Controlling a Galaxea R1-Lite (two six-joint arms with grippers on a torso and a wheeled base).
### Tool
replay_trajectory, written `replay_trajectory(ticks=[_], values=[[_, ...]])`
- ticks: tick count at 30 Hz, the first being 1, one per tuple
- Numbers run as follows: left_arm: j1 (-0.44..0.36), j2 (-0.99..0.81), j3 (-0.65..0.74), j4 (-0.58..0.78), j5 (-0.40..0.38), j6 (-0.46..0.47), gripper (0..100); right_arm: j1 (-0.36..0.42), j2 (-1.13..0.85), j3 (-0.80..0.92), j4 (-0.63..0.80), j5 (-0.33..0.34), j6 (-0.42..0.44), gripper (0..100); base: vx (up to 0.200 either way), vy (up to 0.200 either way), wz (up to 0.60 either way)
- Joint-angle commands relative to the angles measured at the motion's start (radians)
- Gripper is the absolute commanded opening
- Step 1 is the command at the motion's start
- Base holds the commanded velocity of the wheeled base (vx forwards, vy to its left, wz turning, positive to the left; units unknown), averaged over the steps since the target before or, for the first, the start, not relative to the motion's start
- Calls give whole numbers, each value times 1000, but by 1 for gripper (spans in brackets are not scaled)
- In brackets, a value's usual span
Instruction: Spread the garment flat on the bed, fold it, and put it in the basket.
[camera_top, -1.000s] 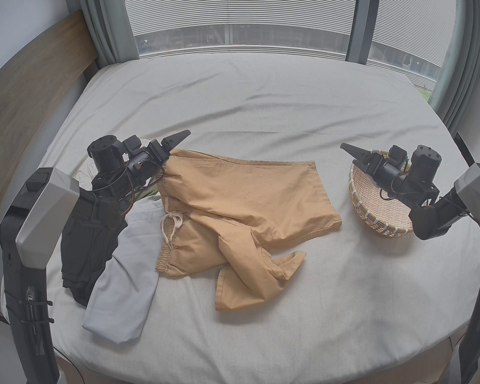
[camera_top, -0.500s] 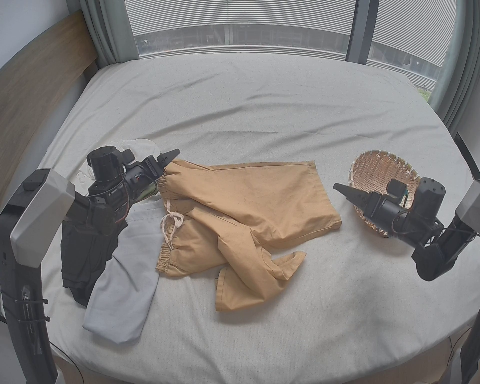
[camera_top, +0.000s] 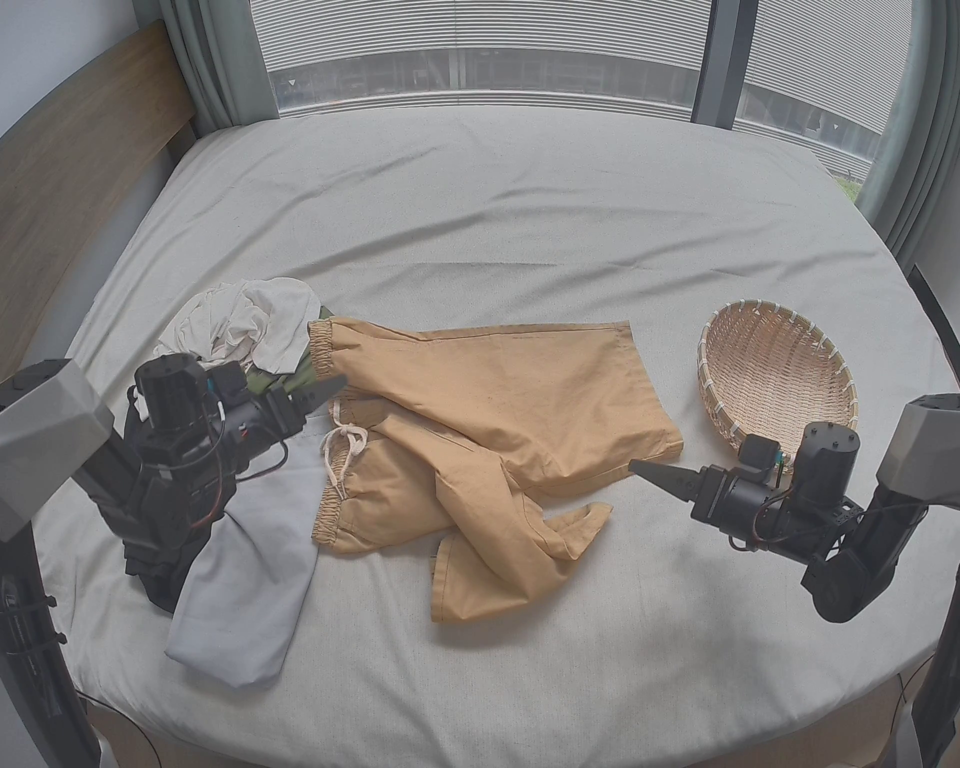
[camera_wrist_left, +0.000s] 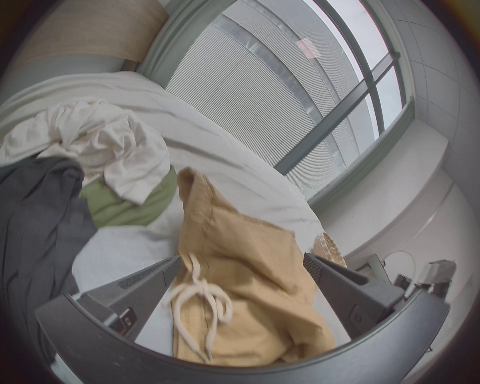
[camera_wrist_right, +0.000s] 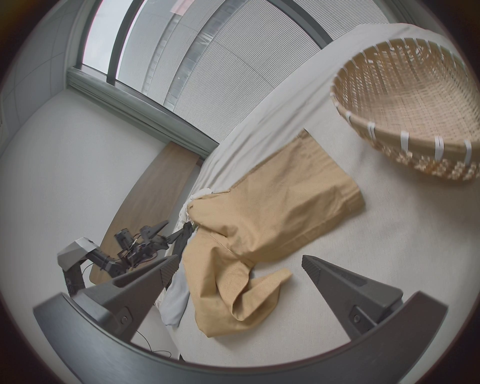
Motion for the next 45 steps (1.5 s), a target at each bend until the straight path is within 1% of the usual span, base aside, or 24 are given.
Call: replay_trajectory(ticks=[1, 2, 6, 9, 14, 17, 18, 19, 22, 24, 25, 32, 37, 40, 44, 45], values=[[23, -73, 247, -176, -120, 19, 100, 50, 115, -9, 2, -42, 5, 100, 0, 0, 0], [25, -67, 293, -216, -129, 25, 100, 56, 125, -23, 7, -43, 19, 100, 0, 0, 0], [23, -52, 358, -257, -132, 39, 100, 59, 129, -24, -1, -43, 51, 100, 0, 0, 0], [25, -47, 373, -263, -132, 57, 100, 64, 129, -26, 2, -43, 73, 100, 0, 0, 0], [17, -43, 451, -291, -132, 92, 100, 76, 152, -37, 13, -45, 110, 100, 0, 0, 0], [20, -14, 474, -338, -132, 95, 100, 76, 166, -60, 13, -49, 147, 100, 0, 0, 0], [20, -14, 474, -338, -132, 95, 100, 76, 166, -60, 13, -49, 147, 100, 0, 0, 0], [25, 9, 487, -361, -129, 106, 100, 76, 168, -75, 13, -69, 171, 100, 0, 0, 0], [32, 23, 500, -361, -132, 131, 100, 87, 169, -83, 14, -74, 202, 100, 0, 0, 0], [38, 26, 502, -361, -133, 138, 100, 91, 171, -90, 14, -75, 205, 100, 0, 0, 0], [40, 26, 502, -361, -133, 140, 100, 93, 175, -98, 16, -75, 208, 0, 0, 0, 0], [40, 23, 503, -363, -132, 141, 100, 105, 209, -170, 76, -77, 211, 0, 0, 0, 0], [41, 25, 508, -363, -132, 143, 100, 105, 204, -173, 86, -78, 217, 0, 0, 0, 0], [52, 23, 510, -363, -132, 143, 100, 105, 163, -112, 70, -100, 217, 0, 0, 0, 0], [58, 22, 508, -364, -130, 141, 100, 107, 72, -31, 60, -103, 217, 0, 0, 0, 0], [66, 19, 507, -364, -132, 141, 100, 110, 34, 17, 60, -106, 217, 0, 0, 0, 0]])
